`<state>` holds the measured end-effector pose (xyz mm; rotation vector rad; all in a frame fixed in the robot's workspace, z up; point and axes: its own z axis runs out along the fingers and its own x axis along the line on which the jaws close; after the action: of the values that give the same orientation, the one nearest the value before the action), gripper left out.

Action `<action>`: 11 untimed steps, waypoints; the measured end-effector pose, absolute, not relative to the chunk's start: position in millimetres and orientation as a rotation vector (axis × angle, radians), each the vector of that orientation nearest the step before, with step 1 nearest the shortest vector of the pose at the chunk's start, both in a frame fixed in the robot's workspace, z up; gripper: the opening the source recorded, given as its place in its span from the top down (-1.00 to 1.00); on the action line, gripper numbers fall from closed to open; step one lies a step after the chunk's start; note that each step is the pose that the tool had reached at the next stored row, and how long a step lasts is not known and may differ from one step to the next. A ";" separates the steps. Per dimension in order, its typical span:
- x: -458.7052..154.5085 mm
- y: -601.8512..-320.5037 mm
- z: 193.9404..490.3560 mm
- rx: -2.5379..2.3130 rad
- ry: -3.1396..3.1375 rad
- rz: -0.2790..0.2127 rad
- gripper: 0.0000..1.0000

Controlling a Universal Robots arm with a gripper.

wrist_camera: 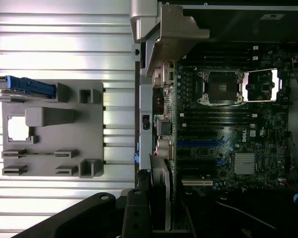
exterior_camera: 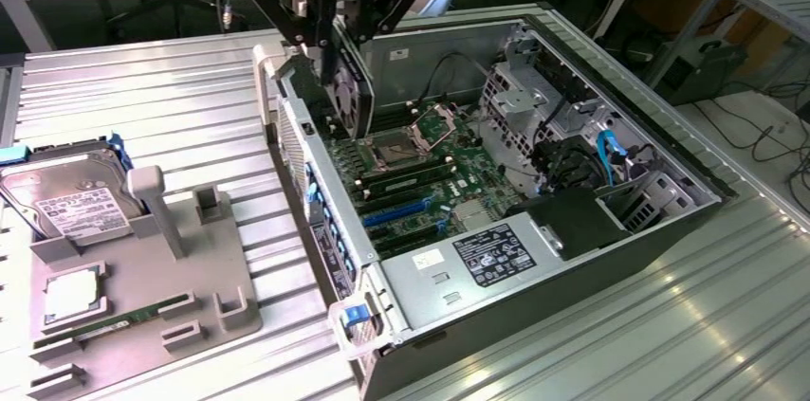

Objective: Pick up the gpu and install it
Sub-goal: 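Pick up the gpu and move the gpu toward the slot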

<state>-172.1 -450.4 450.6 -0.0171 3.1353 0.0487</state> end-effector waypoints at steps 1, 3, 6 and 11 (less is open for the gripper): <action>-169.9 -450.3 450.6 -0.017 3.135 0.049 0.44; -168.0 -450.3 450.6 -0.017 3.135 0.049 0.44; -164.7 -450.3 450.6 -0.017 3.135 0.049 0.44; -159.8 -450.3 450.6 -0.017 3.135 0.049 0.44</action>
<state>-159.8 -450.3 450.6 -0.0171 3.1353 0.0488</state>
